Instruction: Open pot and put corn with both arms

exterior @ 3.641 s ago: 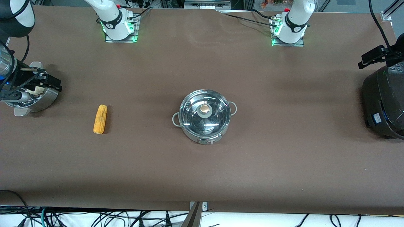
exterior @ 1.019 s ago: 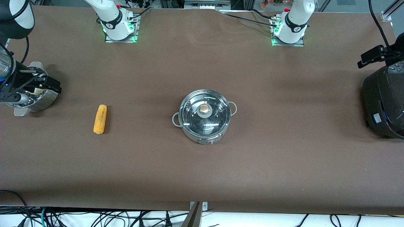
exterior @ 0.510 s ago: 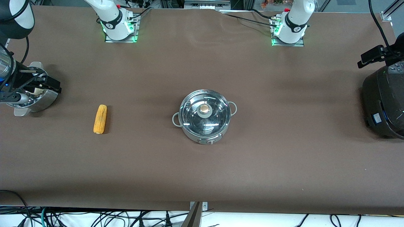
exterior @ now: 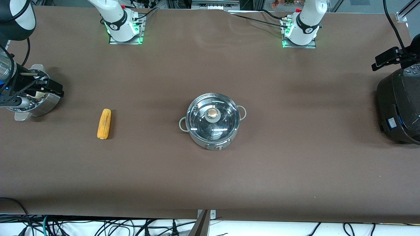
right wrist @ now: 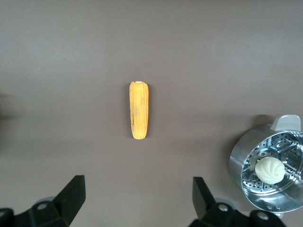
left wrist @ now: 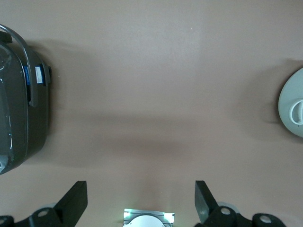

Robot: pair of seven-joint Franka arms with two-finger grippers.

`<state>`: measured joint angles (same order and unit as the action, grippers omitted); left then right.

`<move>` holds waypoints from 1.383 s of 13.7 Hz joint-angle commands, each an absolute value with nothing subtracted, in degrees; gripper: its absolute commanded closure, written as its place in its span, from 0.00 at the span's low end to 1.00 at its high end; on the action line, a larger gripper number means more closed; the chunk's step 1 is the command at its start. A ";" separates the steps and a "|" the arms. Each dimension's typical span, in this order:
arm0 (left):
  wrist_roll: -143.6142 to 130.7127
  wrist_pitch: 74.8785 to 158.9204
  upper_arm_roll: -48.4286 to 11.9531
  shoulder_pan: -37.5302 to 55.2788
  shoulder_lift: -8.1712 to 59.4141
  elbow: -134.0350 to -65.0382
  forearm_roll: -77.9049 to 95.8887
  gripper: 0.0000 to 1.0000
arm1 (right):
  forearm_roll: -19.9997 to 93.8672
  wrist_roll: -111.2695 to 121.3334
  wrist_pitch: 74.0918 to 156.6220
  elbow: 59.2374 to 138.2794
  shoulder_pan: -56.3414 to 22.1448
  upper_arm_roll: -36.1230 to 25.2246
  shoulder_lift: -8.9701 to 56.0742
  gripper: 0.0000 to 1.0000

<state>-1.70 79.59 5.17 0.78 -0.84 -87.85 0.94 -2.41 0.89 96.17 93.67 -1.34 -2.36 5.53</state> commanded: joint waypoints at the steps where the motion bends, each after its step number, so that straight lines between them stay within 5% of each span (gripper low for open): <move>1: -0.26 78.40 4.92 0.18 -0.44 -86.57 1.41 0.00 | -1.67 1.49 95.71 92.37 -1.23 -2.29 6.06 0.00; 12: -1.31 79.28 2.47 3.15 0.70 -85.61 3.42 0.00 | -2.37 1.84 97.29 92.37 -1.67 -2.20 8.08 0.00; 16: -13.16 81.64 -3.68 6.15 3.77 -83.24 3.60 0.00 | -1.85 1.14 99.92 92.46 -2.37 -2.37 14.66 0.00; 19: -13.62 89.17 -6.33 9.64 7.11 -83.57 3.17 0.00 | -1.76 1.14 109.48 93.86 -2.46 -2.37 22.39 0.00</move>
